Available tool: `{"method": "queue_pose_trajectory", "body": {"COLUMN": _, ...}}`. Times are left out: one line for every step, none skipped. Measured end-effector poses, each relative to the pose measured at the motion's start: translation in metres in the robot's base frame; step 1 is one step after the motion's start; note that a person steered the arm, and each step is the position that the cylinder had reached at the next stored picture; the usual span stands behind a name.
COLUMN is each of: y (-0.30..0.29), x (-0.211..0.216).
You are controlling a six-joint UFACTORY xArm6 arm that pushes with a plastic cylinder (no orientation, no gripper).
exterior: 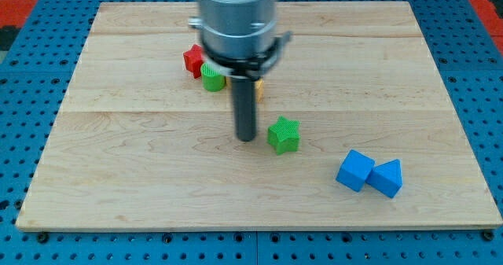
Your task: Slide the green circle to the bottom right
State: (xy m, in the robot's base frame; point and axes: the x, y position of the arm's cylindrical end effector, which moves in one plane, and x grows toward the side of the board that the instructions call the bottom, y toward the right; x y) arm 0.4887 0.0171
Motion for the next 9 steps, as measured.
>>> {"method": "queue_pose_trajectory", "body": {"y": 0.083, "x": 0.000}}
{"method": "queue_pose_trajectory", "body": {"y": 0.132, "x": 0.009}}
{"method": "queue_pose_trajectory", "body": {"y": 0.069, "x": 0.002}}
{"method": "queue_pose_trajectory", "body": {"y": -0.059, "x": -0.007}}
{"method": "queue_pose_trajectory", "body": {"y": -0.123, "x": -0.067}}
{"method": "queue_pose_trajectory", "body": {"y": -0.151, "x": -0.110}}
{"method": "queue_pose_trajectory", "body": {"y": -0.100, "x": -0.132}}
{"method": "queue_pose_trajectory", "body": {"y": -0.093, "x": -0.145}}
{"method": "queue_pose_trajectory", "body": {"y": -0.051, "x": -0.119}}
